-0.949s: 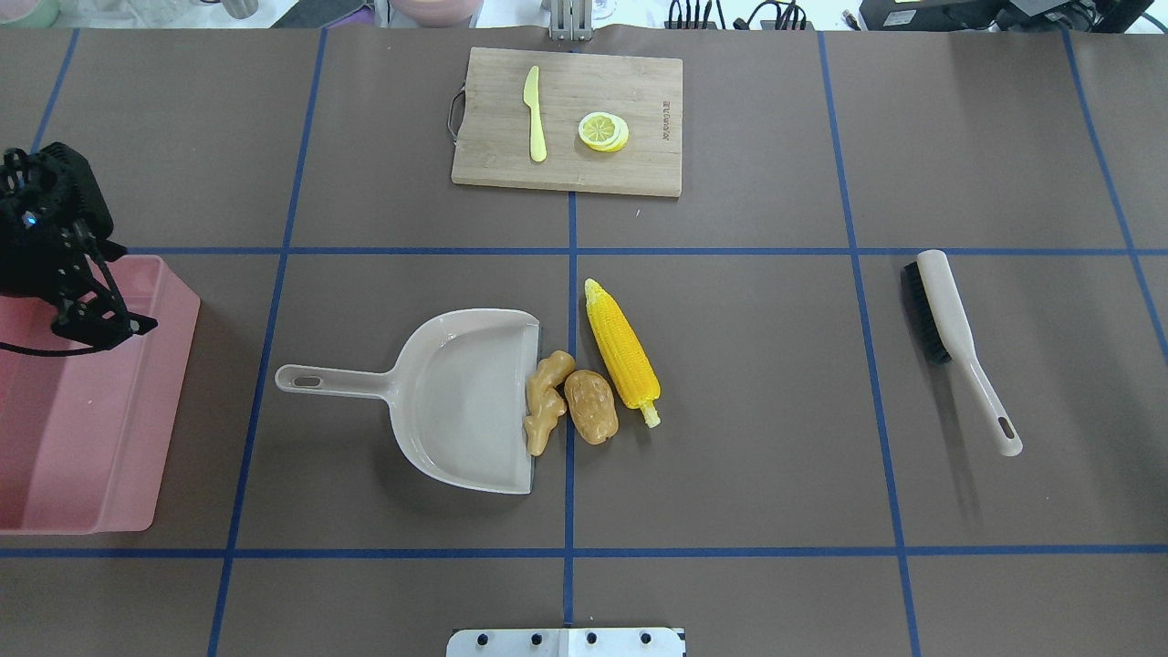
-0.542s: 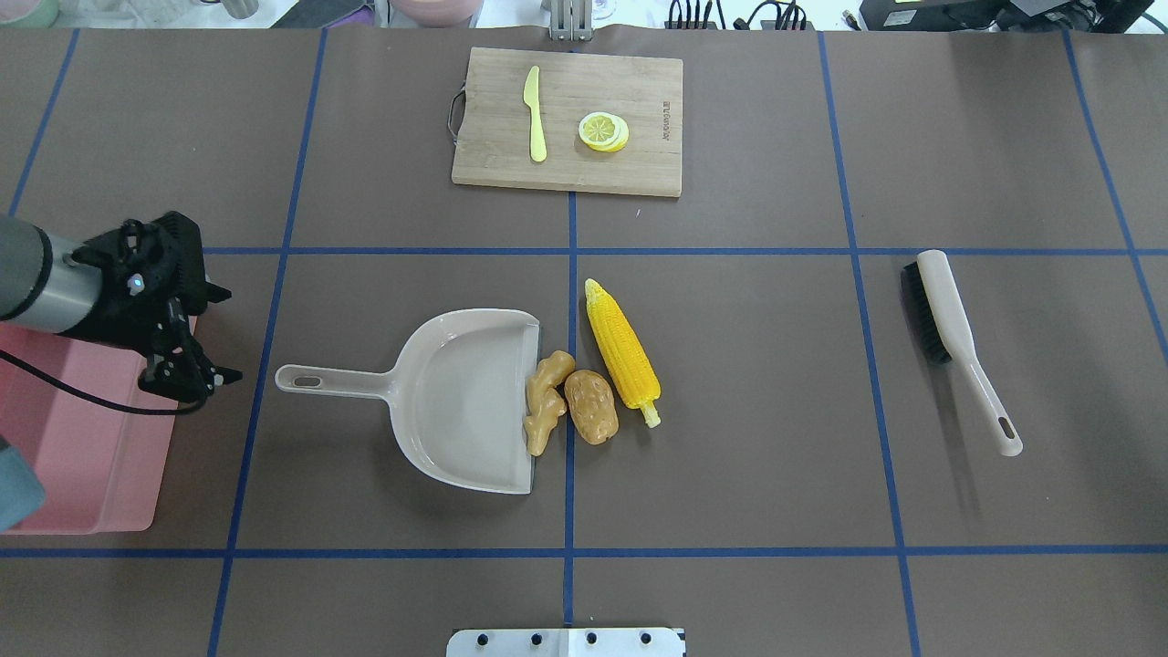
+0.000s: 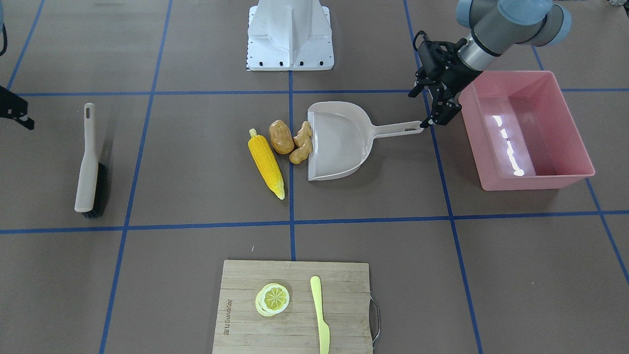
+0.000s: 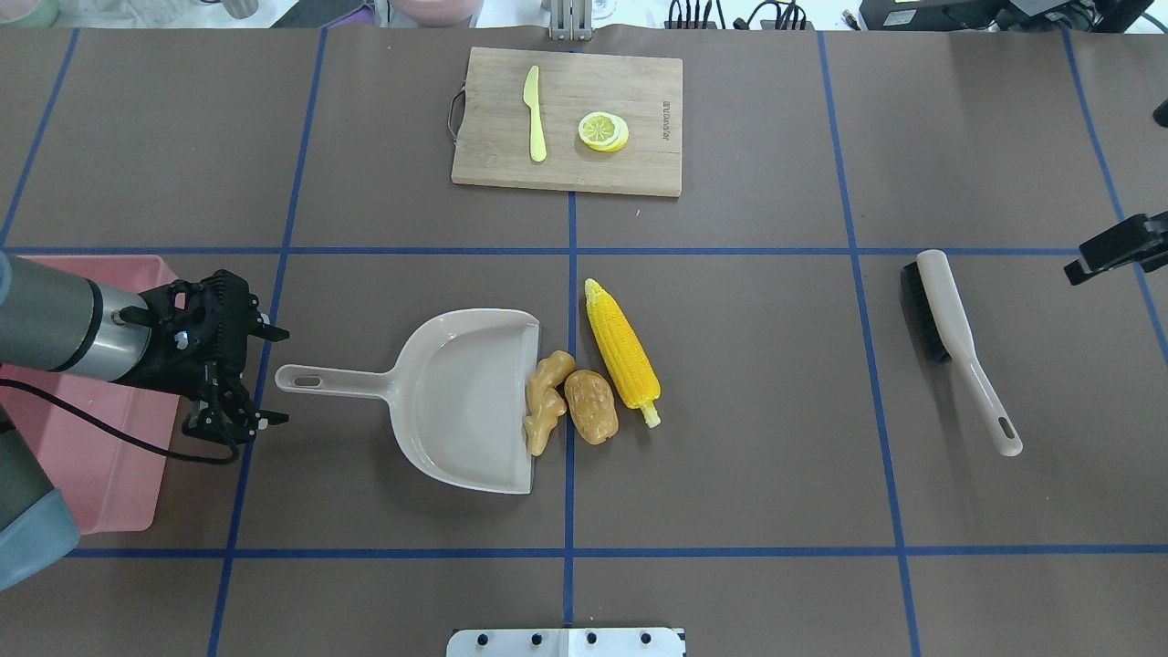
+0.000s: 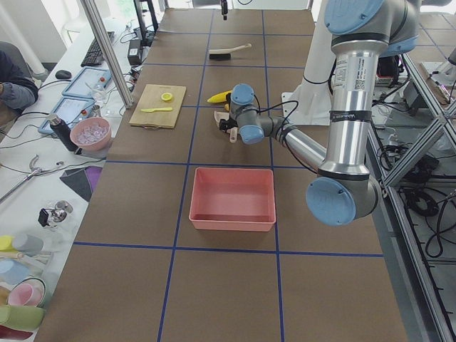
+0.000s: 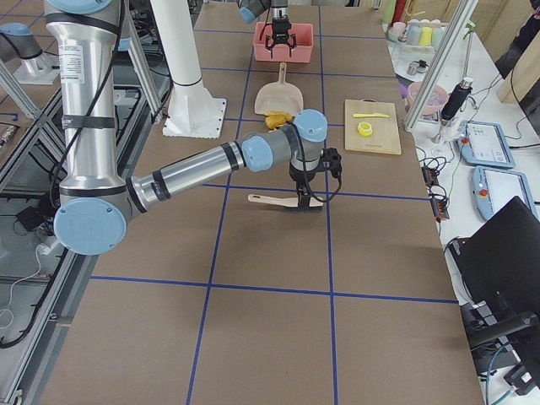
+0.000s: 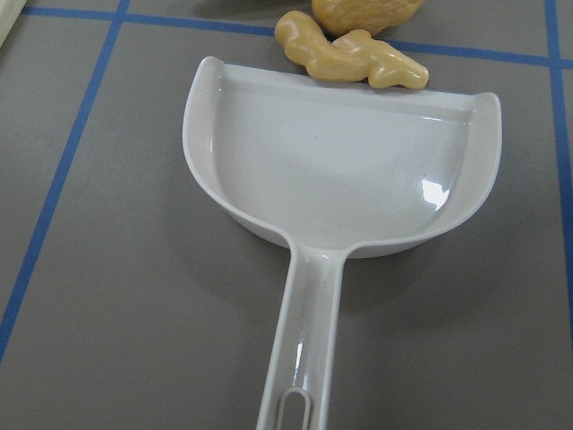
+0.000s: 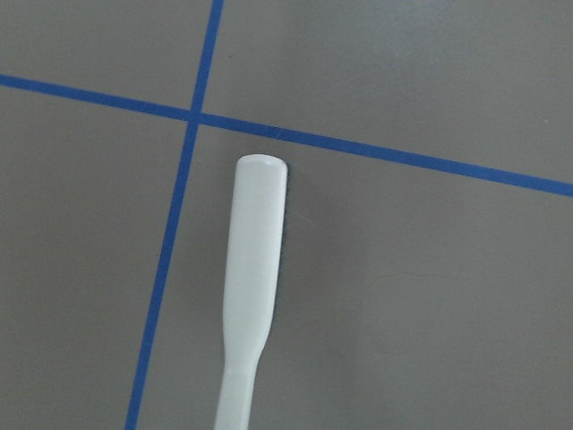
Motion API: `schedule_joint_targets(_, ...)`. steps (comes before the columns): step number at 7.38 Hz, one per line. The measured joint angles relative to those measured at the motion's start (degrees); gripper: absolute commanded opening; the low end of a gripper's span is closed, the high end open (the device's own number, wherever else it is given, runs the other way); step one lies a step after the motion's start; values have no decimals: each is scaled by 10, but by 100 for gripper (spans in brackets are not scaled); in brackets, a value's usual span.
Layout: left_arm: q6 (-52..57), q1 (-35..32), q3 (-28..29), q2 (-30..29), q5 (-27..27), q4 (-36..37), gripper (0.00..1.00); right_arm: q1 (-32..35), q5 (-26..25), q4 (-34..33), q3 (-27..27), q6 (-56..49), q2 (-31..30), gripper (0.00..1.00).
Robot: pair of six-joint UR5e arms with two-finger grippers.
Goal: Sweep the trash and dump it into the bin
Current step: 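Move the left gripper to the white dustpan handle while the right gripper reaches the brush, then grasp the dustpan handle with the left gripper while the right gripper grasps the brush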
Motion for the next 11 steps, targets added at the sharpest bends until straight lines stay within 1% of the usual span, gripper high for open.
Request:
schedule_joint_targets(2,15,6,24,-19,16,-6,97,-92,-45,89,19,99,-27,100)
schedule_joint_targets(3,31,8,32,-26,30,-6,97,-145,-83,124,21,149,-37,100)
schedule_joint_targets(4,40,10,39,-34,45,-7,97,-181,-113,143,20,174,-49,100)
schedule_joint_targets(5,44,13,51,-41,54,-9,97,-199,-127,151,17,184,-59,100)
schedule_joint_targets(7,45,27,68,-53,60,-20,97,-213,-136,154,7,188,-73,100)
schedule_joint_targets(10,42,44,90,-66,58,-24,97,-217,-135,161,-22,194,-71,100)
schedule_joint_targets(11,41,52,91,-68,58,-24,97,-217,-130,163,-29,206,-69,98)
